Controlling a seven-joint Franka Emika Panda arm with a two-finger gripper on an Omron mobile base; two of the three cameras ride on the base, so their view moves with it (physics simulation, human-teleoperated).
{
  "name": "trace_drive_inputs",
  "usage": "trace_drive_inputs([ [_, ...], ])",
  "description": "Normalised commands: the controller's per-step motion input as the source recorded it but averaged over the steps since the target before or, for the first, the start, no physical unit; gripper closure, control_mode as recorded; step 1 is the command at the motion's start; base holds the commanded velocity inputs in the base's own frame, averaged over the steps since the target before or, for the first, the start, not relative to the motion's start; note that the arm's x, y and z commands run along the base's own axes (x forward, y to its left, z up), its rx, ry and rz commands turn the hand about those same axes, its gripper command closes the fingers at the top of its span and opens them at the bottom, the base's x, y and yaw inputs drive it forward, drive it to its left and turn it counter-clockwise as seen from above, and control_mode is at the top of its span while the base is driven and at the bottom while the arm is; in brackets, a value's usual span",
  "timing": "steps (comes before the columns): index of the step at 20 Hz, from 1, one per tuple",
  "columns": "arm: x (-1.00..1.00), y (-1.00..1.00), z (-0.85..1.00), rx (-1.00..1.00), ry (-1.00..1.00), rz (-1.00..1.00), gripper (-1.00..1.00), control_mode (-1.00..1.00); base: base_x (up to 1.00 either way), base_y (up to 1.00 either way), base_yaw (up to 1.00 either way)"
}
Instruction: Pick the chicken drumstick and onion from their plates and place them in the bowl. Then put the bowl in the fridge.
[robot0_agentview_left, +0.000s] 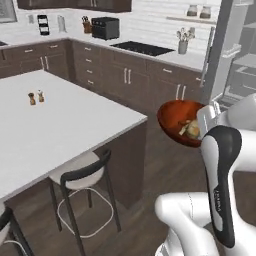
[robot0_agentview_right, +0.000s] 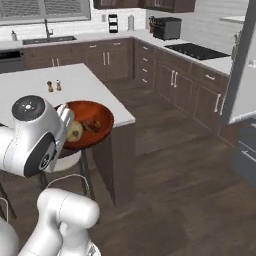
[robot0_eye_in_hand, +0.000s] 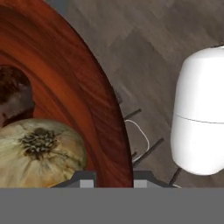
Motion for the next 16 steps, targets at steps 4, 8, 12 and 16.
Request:
trace_drive_inputs([
  [4, 0.0, 0.0, 0.0, 0.0, 0.0, 0.0, 1.0, 1.0, 0.0, 0.0, -0.99],
  [8, 0.0, 0.0, 0.0, 0.0, 0.0, 0.0, 1.0, 1.0, 0.1, 0.0, -0.92],
  [12, 0.0, 0.0, 0.0, 0.0, 0.0, 0.0, 1.0, 1.0, 0.59, 0.07, -0.72],
  [16, 0.0, 0.0, 0.0, 0.0, 0.0, 0.0, 1.0, 1.0, 0.99, 0.29, -0.3],
])
